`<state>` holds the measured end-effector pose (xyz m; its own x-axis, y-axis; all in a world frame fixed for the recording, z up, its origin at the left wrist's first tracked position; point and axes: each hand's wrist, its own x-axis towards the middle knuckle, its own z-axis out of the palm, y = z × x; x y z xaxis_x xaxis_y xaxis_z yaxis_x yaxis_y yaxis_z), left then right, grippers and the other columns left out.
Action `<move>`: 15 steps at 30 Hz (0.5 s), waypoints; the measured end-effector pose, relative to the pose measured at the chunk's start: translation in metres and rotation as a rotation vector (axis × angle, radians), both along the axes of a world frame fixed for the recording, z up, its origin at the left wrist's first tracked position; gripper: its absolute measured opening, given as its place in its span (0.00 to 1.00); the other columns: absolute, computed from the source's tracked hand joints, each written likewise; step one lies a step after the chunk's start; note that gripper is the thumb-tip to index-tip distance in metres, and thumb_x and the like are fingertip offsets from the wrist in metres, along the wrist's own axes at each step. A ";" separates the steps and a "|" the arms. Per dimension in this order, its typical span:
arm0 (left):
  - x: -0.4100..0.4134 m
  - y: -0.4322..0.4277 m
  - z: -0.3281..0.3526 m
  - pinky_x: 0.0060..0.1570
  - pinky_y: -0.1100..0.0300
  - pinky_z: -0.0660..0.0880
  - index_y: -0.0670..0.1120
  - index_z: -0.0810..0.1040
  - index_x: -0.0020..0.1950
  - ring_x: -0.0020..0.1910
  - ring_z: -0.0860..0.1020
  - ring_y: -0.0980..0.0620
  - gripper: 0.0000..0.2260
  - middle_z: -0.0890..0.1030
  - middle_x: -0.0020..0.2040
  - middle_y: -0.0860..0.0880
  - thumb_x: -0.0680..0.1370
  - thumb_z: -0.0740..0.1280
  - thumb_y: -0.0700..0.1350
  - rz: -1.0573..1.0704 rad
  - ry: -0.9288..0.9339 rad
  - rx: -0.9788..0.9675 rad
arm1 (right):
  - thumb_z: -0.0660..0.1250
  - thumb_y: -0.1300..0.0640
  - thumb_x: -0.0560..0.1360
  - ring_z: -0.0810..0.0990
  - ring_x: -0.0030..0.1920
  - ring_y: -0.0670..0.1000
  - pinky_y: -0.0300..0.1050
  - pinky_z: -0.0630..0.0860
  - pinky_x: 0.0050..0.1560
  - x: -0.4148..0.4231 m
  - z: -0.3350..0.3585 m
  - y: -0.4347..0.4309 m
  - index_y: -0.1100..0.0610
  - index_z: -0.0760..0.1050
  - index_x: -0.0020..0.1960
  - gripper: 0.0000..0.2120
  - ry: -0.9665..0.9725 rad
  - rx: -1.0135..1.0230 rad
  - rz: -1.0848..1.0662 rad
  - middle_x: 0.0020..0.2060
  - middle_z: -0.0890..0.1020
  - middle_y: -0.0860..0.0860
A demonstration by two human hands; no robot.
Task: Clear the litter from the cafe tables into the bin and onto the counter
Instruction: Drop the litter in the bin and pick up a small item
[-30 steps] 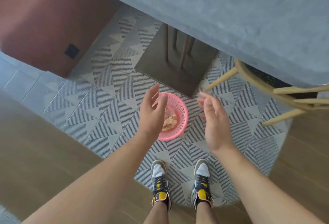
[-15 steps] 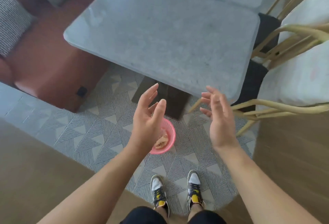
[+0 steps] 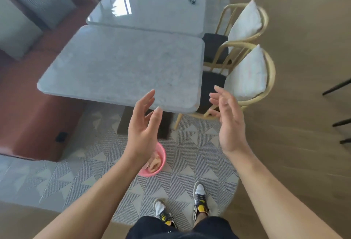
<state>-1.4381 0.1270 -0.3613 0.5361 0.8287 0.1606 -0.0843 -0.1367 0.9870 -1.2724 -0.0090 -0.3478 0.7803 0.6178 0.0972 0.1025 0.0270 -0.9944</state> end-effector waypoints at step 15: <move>0.183 -0.073 0.093 0.71 0.54 0.75 0.63 0.74 0.70 0.76 0.72 0.55 0.17 0.75 0.73 0.59 0.80 0.65 0.59 -0.218 -0.135 0.157 | 0.58 0.32 0.83 0.81 0.67 0.46 0.67 0.80 0.65 0.148 0.072 -0.108 0.46 0.77 0.72 0.27 -0.177 0.129 -0.186 0.64 0.82 0.43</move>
<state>-1.2548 0.0543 -0.2683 0.6635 0.6560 0.3597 -0.2573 -0.2513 0.9331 -1.1247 -0.1172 -0.2756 0.8429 0.4397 0.3102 0.2891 0.1163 -0.9502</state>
